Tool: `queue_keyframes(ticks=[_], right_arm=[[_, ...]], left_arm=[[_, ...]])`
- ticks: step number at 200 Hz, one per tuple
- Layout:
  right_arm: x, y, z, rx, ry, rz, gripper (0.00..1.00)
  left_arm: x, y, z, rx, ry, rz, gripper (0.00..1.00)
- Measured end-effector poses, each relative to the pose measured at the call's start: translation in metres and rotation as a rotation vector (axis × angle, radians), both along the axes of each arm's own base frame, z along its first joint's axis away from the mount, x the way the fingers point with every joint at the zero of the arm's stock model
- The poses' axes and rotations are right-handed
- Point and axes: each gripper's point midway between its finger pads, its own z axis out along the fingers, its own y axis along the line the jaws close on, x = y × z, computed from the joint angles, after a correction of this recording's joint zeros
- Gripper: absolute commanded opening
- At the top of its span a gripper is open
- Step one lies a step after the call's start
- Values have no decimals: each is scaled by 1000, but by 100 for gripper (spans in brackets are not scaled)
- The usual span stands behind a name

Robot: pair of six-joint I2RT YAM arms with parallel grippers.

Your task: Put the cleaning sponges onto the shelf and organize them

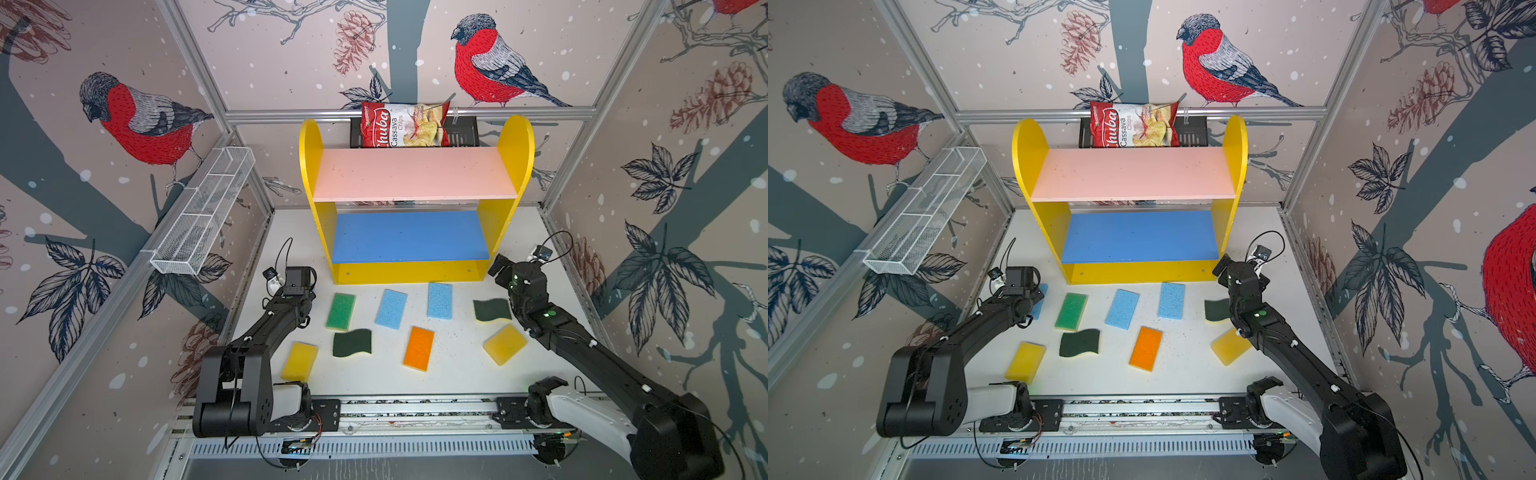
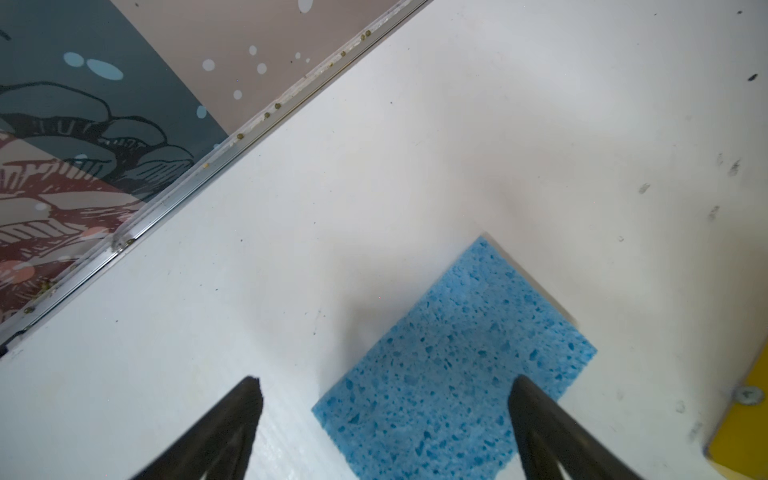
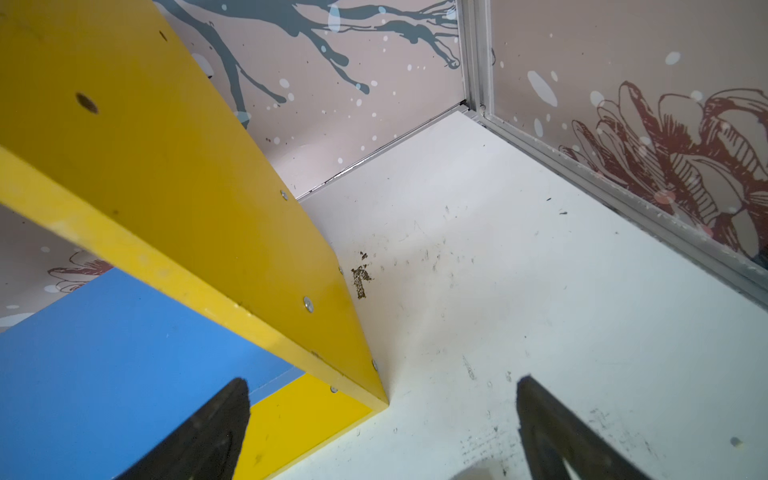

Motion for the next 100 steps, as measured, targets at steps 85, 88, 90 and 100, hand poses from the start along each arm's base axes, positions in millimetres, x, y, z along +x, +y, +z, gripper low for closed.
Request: queue_keyframes(ticks=[85,88,90,100], right_arm=[[-8,14,-14,30,40,66,100],[-8,14,-15,30,41,66,100],[-8,14,-15,30,41,66,100],[-8,15,-16,29,44,66,99]], left_arm=[[2,-8,-13,-44,36,-61,85],[3,-9,-14,-51,36,-66,85],[3,-10,-15,-57,37,-69,85],[4,-14,-18,-78,39,-83,85]])
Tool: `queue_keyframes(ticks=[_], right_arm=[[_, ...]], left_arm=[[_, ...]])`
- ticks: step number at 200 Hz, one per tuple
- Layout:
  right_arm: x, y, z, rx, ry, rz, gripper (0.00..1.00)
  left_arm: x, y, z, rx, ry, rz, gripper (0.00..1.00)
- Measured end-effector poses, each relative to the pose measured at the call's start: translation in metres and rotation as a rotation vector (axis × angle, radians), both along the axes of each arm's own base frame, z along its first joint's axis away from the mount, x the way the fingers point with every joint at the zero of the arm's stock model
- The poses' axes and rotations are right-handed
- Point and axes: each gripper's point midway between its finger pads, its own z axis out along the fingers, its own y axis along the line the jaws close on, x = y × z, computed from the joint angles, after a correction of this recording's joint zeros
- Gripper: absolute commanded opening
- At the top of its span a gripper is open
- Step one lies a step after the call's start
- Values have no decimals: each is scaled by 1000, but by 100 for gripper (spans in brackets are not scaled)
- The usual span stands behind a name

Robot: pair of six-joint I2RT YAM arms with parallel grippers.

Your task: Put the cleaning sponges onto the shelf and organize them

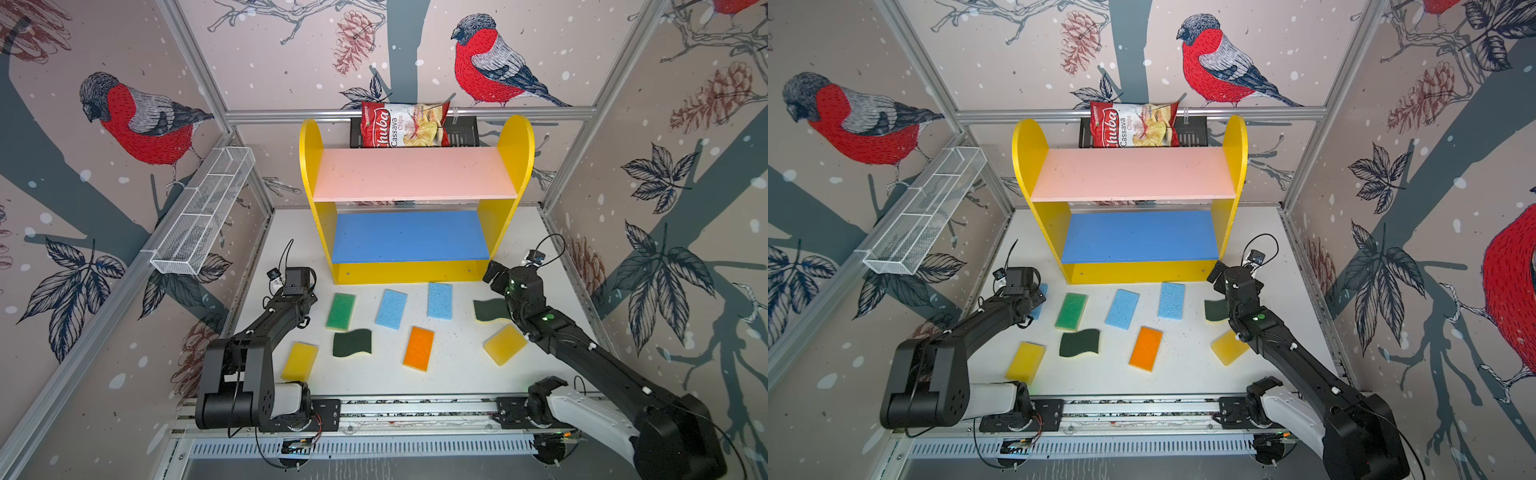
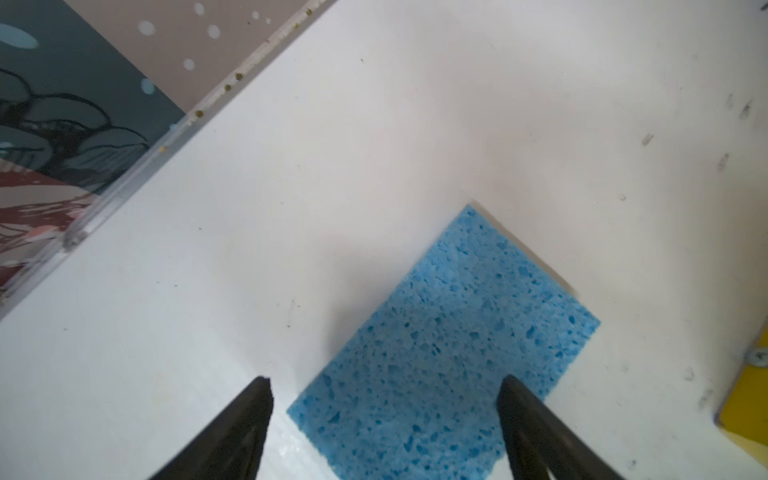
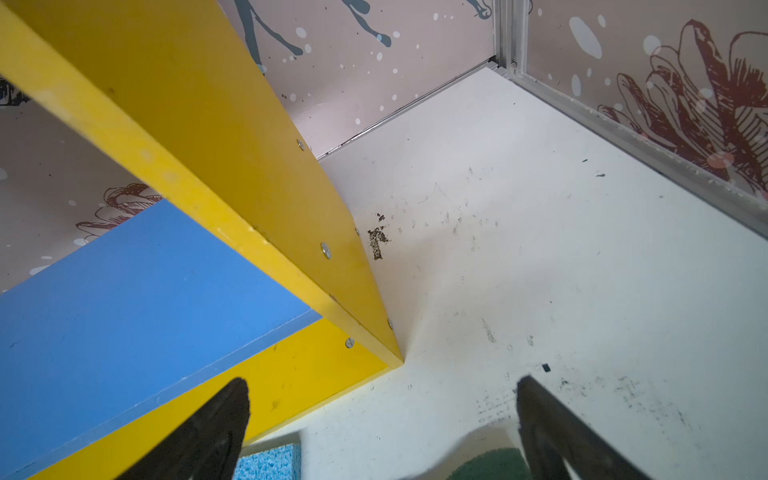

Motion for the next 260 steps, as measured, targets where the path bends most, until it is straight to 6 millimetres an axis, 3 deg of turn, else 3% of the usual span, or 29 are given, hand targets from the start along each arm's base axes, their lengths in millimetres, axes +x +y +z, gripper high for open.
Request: queue_keyframes(ticks=[43,122,189,260], right_arm=[[-1,8,0,11,1,32,100],[-5,9,-3,12,1,41,99],[-5,9,0,14,-5,41,100],[-5,9,0,13,-4,42,99]], left_arm=[[-7,-14,-19,-91,35,-21,84],[-3,-29,-28,-177,2,-43,83],[15,-62,-15,-329,-68,-131,82],[19,-58,13,-297,-87,-134,92]])
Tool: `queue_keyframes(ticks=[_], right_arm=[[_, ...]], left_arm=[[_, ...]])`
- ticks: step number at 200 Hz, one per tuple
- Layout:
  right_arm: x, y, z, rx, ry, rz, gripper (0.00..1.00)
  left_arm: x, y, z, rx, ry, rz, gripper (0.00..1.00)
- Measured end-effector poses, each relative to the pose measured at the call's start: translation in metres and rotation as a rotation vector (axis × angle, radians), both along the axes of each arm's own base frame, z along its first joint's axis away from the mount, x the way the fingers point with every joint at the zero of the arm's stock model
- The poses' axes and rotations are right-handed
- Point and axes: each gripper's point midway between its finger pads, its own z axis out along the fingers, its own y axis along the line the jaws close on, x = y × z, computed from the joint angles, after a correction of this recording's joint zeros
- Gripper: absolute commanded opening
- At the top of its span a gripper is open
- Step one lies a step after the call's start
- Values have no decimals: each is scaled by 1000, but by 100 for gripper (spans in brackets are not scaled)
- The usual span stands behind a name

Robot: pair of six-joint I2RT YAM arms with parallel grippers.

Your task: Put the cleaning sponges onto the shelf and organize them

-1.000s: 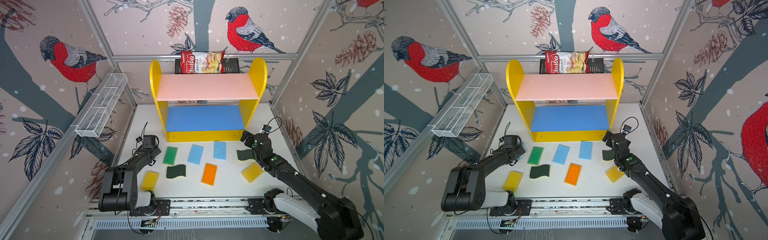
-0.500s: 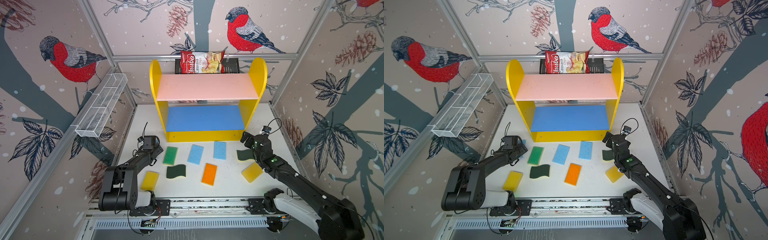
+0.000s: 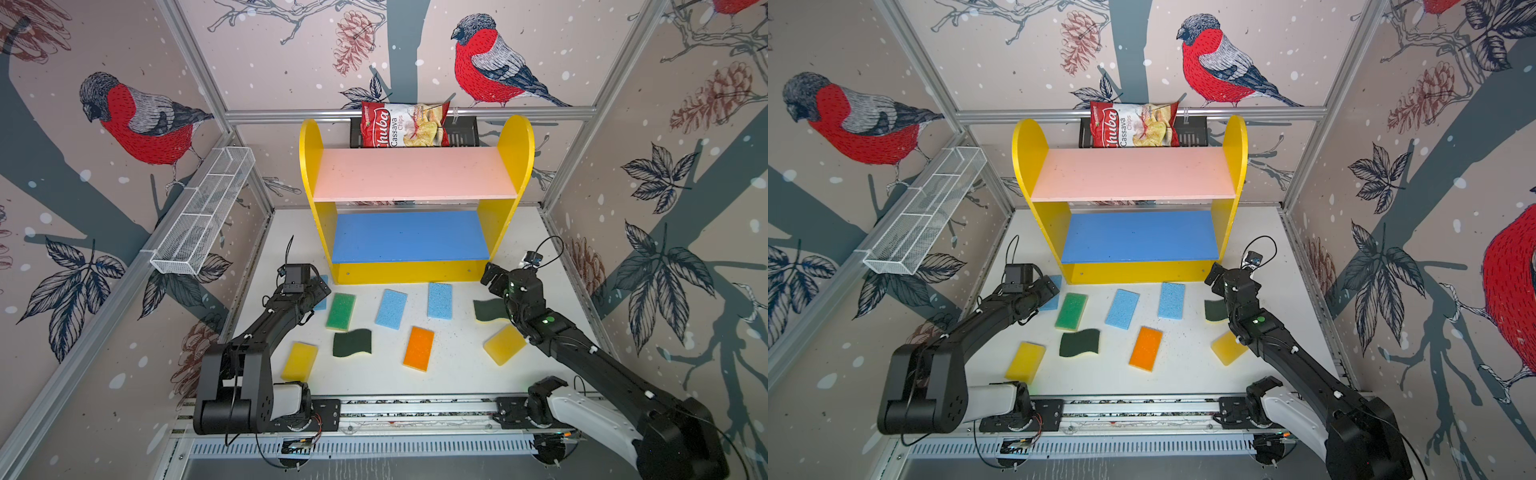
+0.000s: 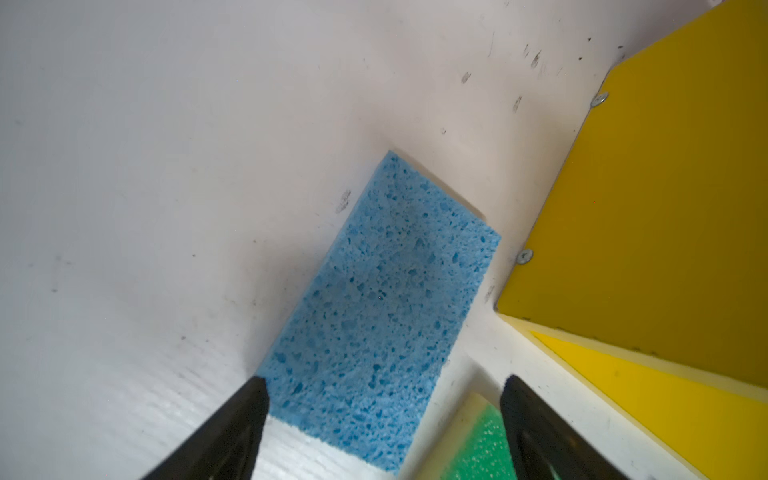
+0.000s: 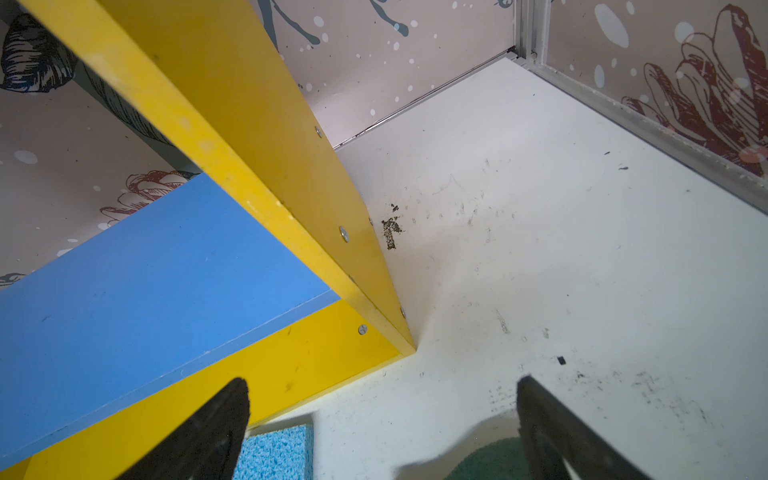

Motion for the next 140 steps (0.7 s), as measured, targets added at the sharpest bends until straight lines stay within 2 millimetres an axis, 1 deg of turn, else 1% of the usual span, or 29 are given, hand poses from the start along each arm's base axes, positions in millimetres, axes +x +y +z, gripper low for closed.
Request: queue_keyframes(ticks=[15,61,100,140], right_arm=[[0,0,0,0,0,1,100],[-2,2,-4,-8,16,9,99],[-3,3,-4,-14,27,11,100],[-2,4,0,-15,23,12,99]], left_arm=[[-4,4,-1,28,18,0,95],[-16,10,-18,90,117,-27,96],[-17,7,-23,113,140,-79,97],[-11,5,-24,133,150,-114,97]])
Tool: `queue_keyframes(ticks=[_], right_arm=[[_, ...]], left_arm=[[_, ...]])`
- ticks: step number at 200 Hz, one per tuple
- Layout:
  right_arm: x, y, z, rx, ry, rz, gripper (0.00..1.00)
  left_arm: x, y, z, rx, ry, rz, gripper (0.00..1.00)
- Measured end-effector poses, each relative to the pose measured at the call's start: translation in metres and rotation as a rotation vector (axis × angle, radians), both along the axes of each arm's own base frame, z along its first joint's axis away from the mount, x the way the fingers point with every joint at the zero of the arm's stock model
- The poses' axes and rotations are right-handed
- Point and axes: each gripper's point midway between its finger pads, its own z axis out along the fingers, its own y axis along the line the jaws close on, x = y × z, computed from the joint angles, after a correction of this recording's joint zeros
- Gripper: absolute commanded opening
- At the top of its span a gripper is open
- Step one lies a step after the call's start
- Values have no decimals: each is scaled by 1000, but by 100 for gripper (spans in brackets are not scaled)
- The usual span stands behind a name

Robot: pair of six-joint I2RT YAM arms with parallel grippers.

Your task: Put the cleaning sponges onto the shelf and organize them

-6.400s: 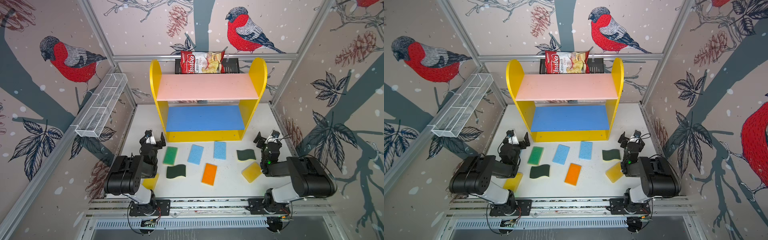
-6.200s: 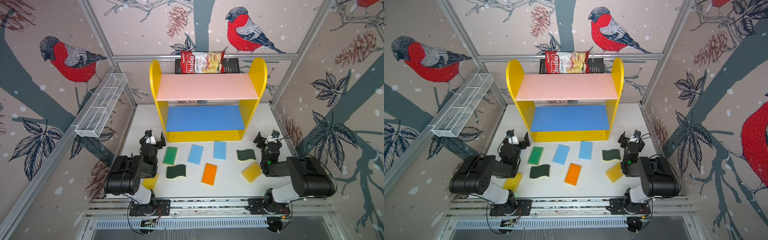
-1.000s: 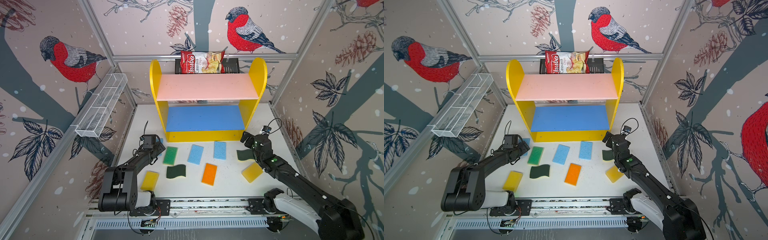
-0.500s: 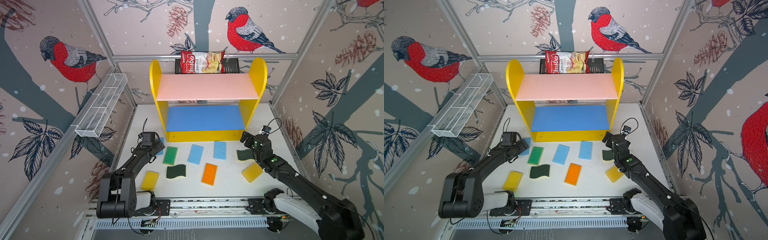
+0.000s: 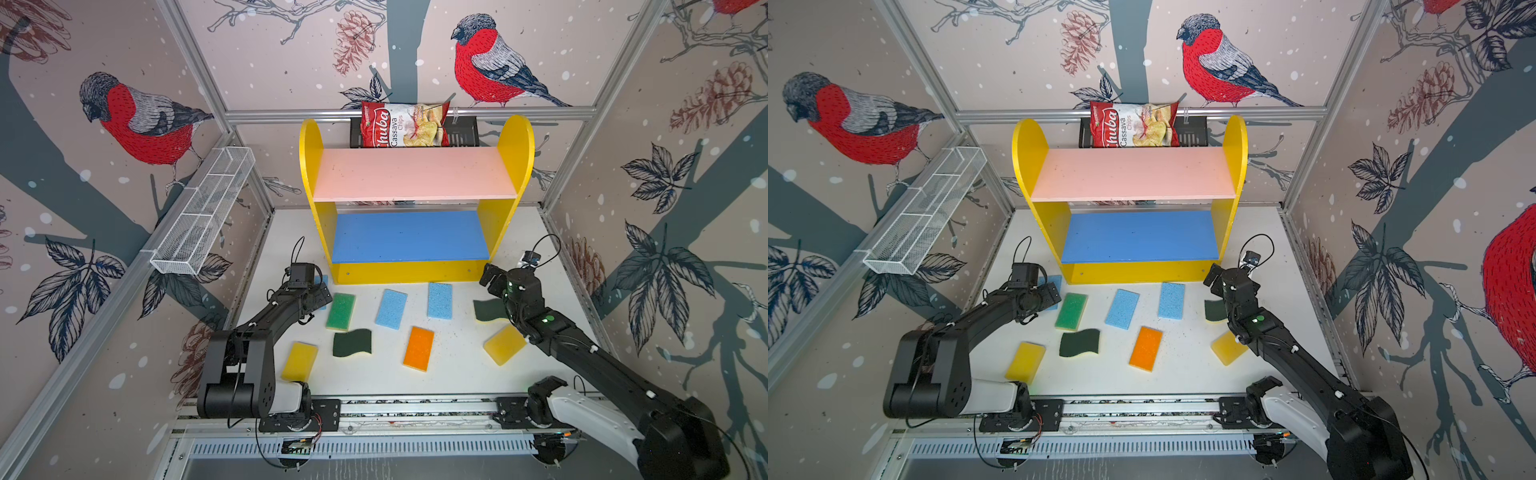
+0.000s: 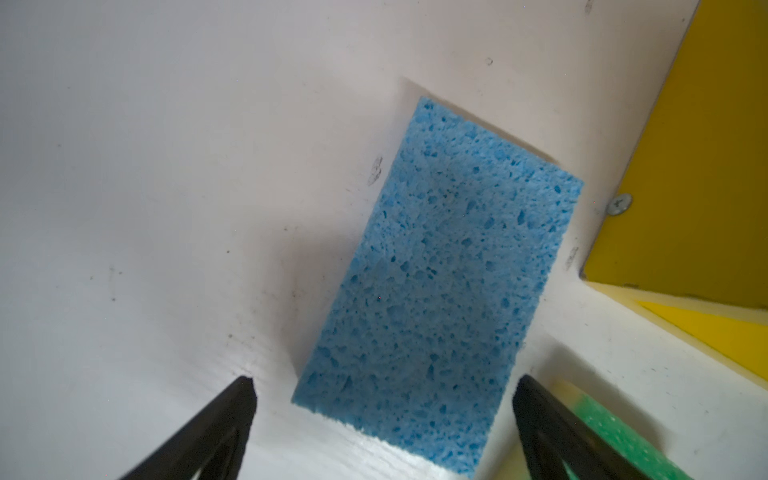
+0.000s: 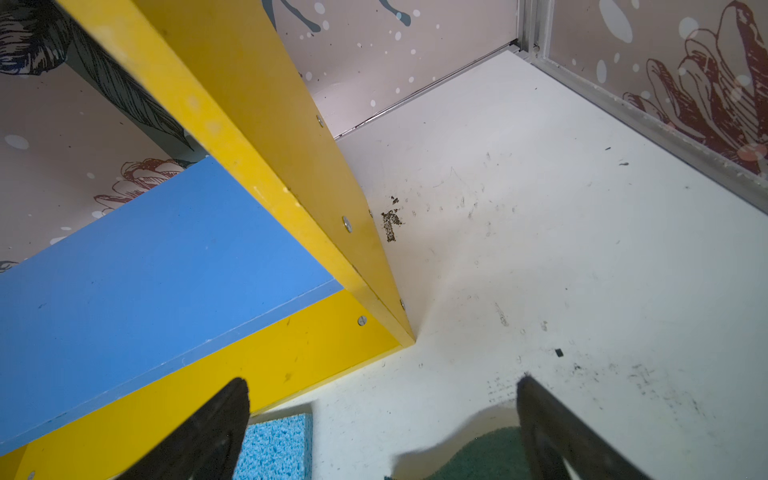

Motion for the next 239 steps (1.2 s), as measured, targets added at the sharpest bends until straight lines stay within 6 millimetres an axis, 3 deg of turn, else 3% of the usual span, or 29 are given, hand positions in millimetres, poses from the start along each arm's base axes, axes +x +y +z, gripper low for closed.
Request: queue_keyframes(ticks=[99,200,239], right_arm=[[-1,2,4,-13,9,-5,100],[-2,5,6,-5,11,-2,100],[-1,9,7,-8,13,5,100]], left_arm=[[6,-9,-10,24,59,-51,96],[6,-1,-22,34,101,36,74],[2,2,-21,20,83,97,73]])
